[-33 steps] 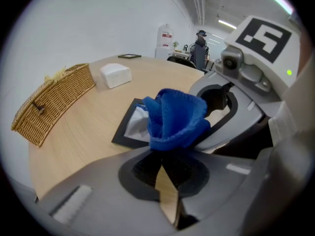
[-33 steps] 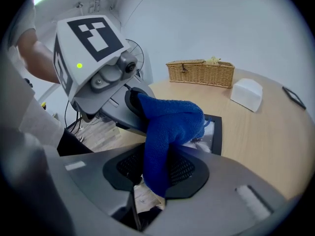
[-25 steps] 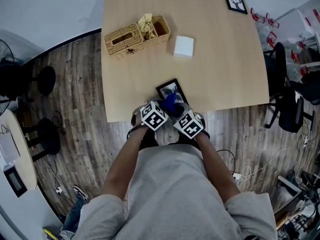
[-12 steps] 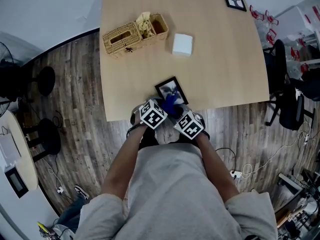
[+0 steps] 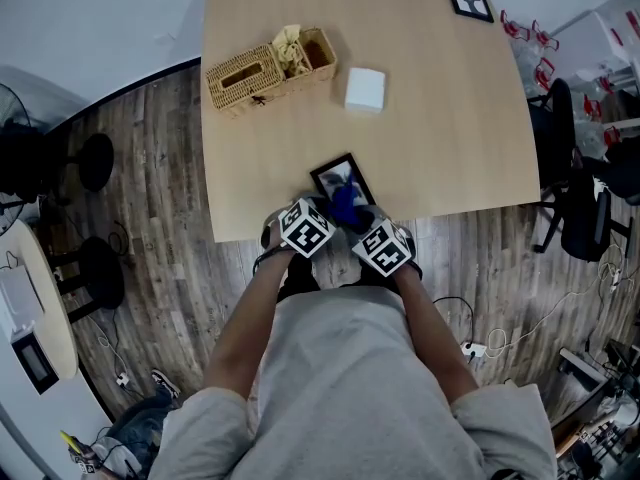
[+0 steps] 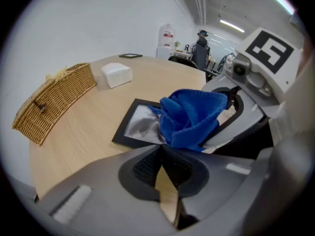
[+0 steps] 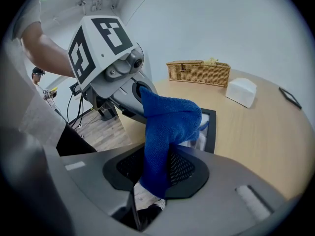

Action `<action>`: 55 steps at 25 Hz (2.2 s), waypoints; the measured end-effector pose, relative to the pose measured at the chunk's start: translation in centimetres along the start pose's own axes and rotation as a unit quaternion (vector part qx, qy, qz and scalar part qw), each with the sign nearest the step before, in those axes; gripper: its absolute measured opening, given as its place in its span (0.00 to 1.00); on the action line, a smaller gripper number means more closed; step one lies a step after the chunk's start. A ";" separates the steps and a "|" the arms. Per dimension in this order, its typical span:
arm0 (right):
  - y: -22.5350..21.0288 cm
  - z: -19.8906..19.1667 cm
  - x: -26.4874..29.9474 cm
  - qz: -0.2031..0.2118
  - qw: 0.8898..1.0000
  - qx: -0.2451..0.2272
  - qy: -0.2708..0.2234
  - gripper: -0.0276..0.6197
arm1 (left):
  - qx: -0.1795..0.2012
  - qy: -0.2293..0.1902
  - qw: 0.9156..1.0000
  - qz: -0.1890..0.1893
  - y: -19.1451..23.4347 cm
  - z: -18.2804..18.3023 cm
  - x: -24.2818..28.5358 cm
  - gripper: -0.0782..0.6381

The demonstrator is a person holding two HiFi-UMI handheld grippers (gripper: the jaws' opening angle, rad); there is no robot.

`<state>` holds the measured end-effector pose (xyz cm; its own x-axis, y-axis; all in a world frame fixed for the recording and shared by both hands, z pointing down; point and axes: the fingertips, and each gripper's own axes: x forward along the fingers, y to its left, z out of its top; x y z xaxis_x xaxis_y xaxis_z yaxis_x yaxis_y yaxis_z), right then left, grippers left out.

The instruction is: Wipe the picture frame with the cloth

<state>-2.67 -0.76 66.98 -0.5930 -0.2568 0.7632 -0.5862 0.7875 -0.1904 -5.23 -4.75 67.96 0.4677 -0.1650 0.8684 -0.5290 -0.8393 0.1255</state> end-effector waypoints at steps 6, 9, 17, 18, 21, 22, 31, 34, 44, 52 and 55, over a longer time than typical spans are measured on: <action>-1.2 0.1 -0.9 -0.008 1.000 0.011 -0.014 0.21 | -0.008 -0.001 1.000 0.002 -0.1 0.0 0.0 0.18; -1.9 0.0 -1.1 -0.009 1.000 0.019 -0.018 0.21 | -0.013 -0.001 1.000 0.002 0.0 0.0 0.0 0.18; -3.5 -0.7 -1.7 -0.018 0.999 0.024 -0.025 0.21 | -0.011 0.008 1.000 0.011 0.0 -0.1 0.0 0.18; -3.6 -0.8 -1.9 -0.018 0.999 0.022 -0.024 0.21 | -0.013 0.008 1.000 0.012 0.1 -0.1 0.0 0.18; -4.0 -0.7 -2.3 -0.018 0.999 0.014 -0.023 0.21 | -0.017 0.007 1.000 0.015 0.1 -0.1 0.0 0.18; -4.1 -0.8 -2.3 -0.016 1.000 0.012 -0.023 0.21 | -0.018 0.007 1.000 0.017 0.1 -0.1 0.0 0.18; -5.0 -1.0 -2.9 0.005 1.000 -0.009 -0.014 0.21 | -0.031 0.006 0.999 0.028 0.2 -0.1 0.1 0.18; -5.9 -1.3 -3.3 0.003 1.000 -0.009 -0.013 0.21 | -0.039 0.004 0.999 0.033 0.3 -0.1 0.2 0.18; -6.7 -2.1 -3.1 0.009 0.999 -0.032 0.008 0.21 | -0.069 -0.006 0.995 0.065 0.6 -0.2 0.0 0.18; -6.5 -2.4 -2.5 0.032 0.998 -0.037 0.038 0.21 | -0.138 -0.032 0.983 0.114 1.0 -0.2 -0.3 0.18; -6.6 -2.4 -2.6 0.031 0.998 -0.036 0.032 0.21 | -0.163 -0.040 0.977 0.133 1.1 -0.3 -0.3 0.18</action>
<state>4.01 -3.94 67.71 -0.5895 -0.1722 0.7892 -0.5071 0.8394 -0.1957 -6.15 -5.48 68.00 0.3307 -0.4057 0.8521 -0.8307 -0.5536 0.0588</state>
